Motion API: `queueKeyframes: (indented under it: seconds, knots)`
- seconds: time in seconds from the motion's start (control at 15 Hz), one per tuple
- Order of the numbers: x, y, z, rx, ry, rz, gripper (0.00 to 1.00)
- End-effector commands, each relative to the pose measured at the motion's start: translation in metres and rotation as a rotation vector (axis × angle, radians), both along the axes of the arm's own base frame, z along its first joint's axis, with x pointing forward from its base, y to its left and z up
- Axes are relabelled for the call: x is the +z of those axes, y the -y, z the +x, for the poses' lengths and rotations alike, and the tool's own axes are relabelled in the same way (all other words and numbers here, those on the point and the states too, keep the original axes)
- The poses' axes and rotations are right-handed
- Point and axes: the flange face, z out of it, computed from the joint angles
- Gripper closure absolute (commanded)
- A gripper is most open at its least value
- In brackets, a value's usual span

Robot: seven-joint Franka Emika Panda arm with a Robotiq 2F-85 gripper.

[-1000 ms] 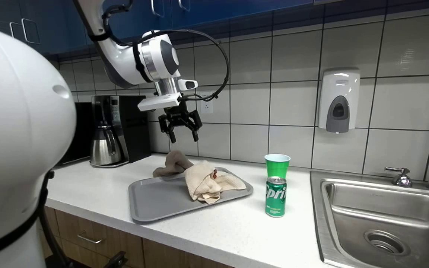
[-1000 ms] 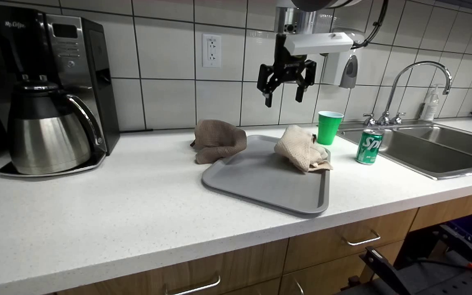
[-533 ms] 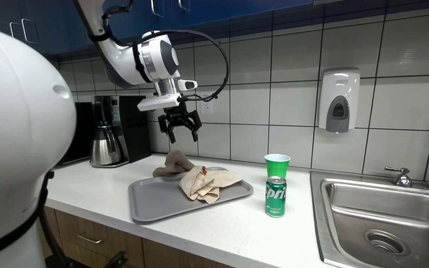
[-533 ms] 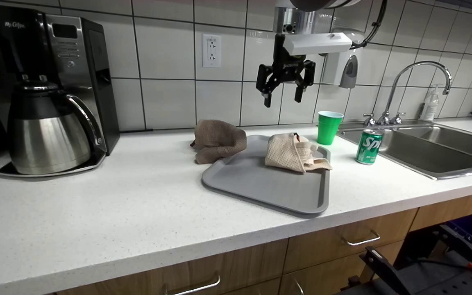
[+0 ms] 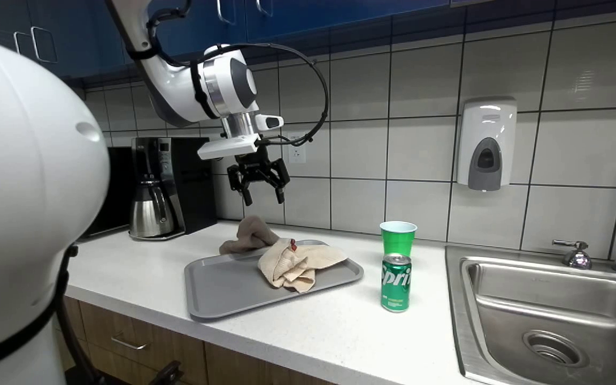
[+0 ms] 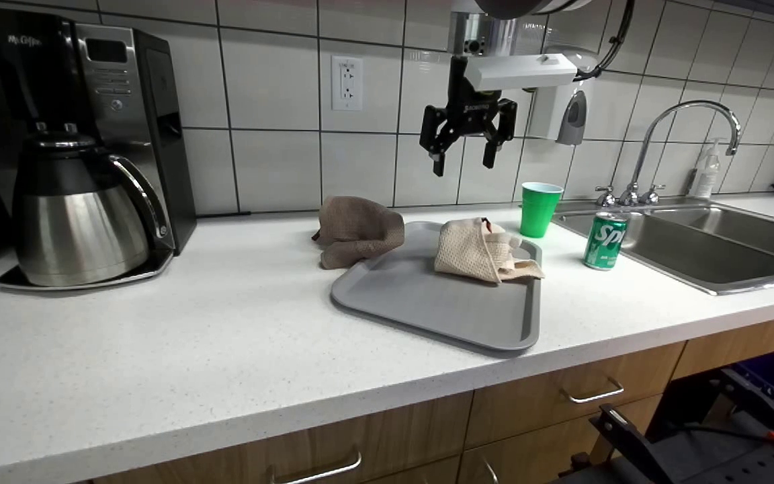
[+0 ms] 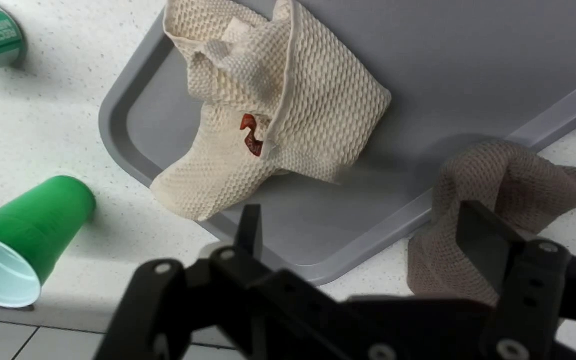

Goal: Put the white and brown towels on the tray

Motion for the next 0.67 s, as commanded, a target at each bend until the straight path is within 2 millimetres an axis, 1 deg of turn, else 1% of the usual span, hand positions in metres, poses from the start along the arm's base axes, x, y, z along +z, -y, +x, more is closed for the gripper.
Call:
queueKeyframes:
  seconds: [0.0,0.27,0.6]
  knots:
    - [0.0,0.0,0.0,0.0,-0.001,0.0,0.0]
    - [0.0,0.0,0.0,0.0,-0.001,0.0,0.0]
    - [0.0,-0.002,0.011,0.02,0.018,-0.003,0.0]
